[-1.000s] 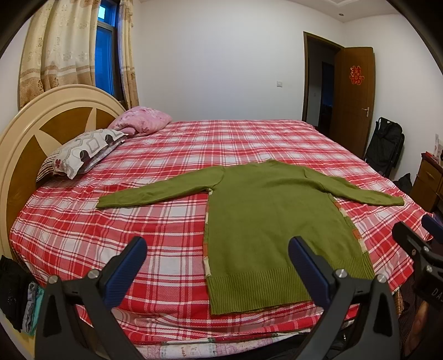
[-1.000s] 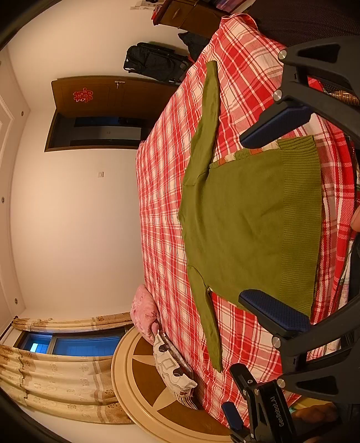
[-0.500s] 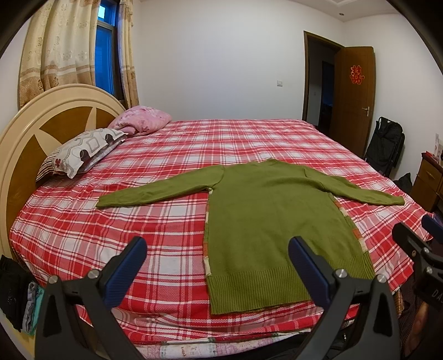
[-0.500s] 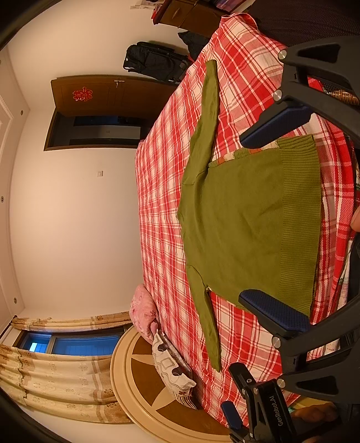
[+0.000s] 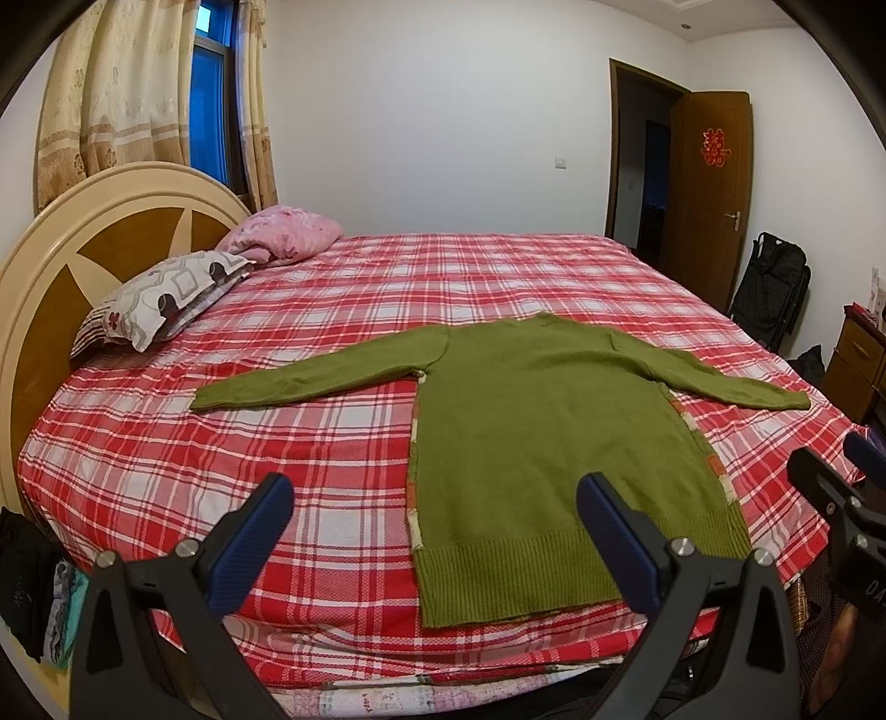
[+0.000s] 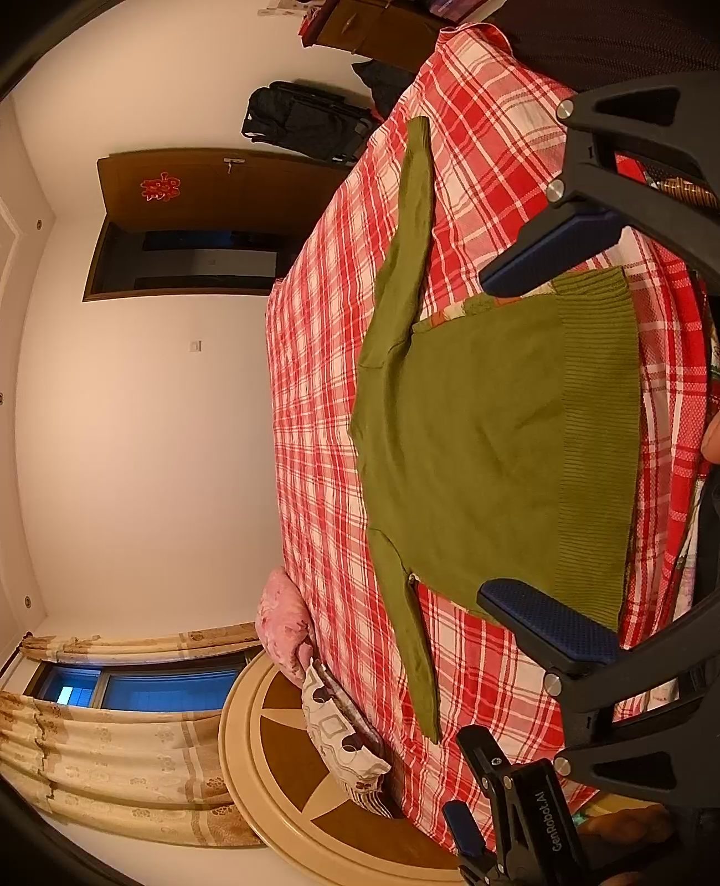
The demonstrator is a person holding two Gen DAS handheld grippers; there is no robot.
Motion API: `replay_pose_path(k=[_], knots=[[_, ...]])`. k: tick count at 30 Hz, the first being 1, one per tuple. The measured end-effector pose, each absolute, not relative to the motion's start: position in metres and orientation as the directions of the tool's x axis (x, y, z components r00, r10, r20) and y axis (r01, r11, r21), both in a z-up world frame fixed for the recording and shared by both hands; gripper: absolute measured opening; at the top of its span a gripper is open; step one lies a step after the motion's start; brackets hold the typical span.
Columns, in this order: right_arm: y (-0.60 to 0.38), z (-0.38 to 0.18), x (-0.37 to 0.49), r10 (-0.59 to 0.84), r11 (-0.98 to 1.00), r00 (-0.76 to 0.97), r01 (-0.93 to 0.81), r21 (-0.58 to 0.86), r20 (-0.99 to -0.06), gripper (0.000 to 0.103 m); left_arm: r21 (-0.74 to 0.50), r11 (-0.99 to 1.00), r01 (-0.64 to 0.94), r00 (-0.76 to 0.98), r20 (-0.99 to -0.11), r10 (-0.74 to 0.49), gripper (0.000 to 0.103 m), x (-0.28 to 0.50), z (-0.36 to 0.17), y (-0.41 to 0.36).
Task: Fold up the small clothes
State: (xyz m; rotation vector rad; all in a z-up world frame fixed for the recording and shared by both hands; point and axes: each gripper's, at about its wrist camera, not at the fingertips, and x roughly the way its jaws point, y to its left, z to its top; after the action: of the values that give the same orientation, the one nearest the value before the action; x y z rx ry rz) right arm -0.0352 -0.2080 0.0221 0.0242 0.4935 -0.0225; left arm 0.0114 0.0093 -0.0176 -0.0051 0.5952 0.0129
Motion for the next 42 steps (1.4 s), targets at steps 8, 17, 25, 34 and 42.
replay_pose_path(k=[8, 17, 25, 34, 42], knots=[[-0.223, 0.011, -0.018, 0.02, 0.998, 0.858, 0.013, 0.061, -0.514, 0.102, -0.016, 1.0, -0.008, 0.809, -0.588, -0.003, 0.103, 0.03, -0.023, 0.018], [-0.295, -0.025, 0.029, 0.005, 0.981, 0.813, 0.108, 0.159, -0.583, 0.102, 0.093, 0.996, 0.013, 0.803, -0.594, 0.045, 0.103, 0.082, -0.039, 0.028], [-0.415, -0.047, 0.085, -0.181, 0.919, 0.745, 0.361, 0.159, -0.642, 0.101, 0.189, 0.982, 0.011, 0.775, -0.622, 0.112, 0.103, 0.16, -0.079, 0.037], [-0.537, -0.049, 0.133, -0.303, 0.806, 0.669, 0.56, 0.192, -0.679, 0.083, 0.141, 0.989, -0.036, 0.761, -0.638, 0.119, 0.103, 0.228, -0.106, 0.038], [-0.633, -0.073, 0.169, -0.333, 0.671, 0.55, 0.709, 0.218, -0.766, 0.066, 0.092, 0.991, -0.092, 0.733, -0.668, 0.13, 0.103, 0.267, -0.129, 0.05]])
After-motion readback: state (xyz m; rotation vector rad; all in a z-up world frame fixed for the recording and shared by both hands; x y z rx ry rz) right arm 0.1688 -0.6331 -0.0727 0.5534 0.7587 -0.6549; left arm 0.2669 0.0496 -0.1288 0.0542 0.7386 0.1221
